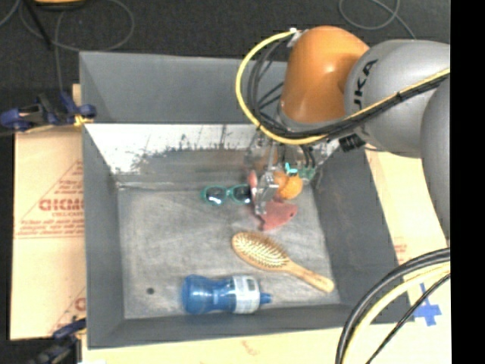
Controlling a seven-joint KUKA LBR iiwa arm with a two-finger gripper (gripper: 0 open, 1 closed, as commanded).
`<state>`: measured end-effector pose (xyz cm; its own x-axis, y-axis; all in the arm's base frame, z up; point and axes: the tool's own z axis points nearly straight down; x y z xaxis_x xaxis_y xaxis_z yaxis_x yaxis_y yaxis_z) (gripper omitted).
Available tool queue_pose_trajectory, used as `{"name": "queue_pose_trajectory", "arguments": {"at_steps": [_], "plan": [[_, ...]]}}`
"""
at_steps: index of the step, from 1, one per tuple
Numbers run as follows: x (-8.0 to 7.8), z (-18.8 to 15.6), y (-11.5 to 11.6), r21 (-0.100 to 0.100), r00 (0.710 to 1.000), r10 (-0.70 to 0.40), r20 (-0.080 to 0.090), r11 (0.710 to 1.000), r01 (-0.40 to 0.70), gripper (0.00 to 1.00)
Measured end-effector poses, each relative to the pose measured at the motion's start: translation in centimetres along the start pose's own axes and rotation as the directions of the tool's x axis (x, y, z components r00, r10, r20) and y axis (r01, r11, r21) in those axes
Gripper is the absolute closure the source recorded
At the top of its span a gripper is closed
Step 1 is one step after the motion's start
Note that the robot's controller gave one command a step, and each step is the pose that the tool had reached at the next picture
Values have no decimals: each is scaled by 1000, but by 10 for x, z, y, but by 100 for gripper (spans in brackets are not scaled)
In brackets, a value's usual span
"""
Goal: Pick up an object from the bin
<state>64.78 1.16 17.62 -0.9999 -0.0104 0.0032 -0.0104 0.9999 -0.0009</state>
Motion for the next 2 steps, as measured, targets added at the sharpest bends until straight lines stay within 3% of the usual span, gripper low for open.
{"name": "queue_pose_trajectory", "arguments": {"at_steps": [1,2], "plan": [[-2,-5,0,0,1000,0,8,1000,0,0],[-3,39,3,0,1000,-1,16,1000,1,0]]}}
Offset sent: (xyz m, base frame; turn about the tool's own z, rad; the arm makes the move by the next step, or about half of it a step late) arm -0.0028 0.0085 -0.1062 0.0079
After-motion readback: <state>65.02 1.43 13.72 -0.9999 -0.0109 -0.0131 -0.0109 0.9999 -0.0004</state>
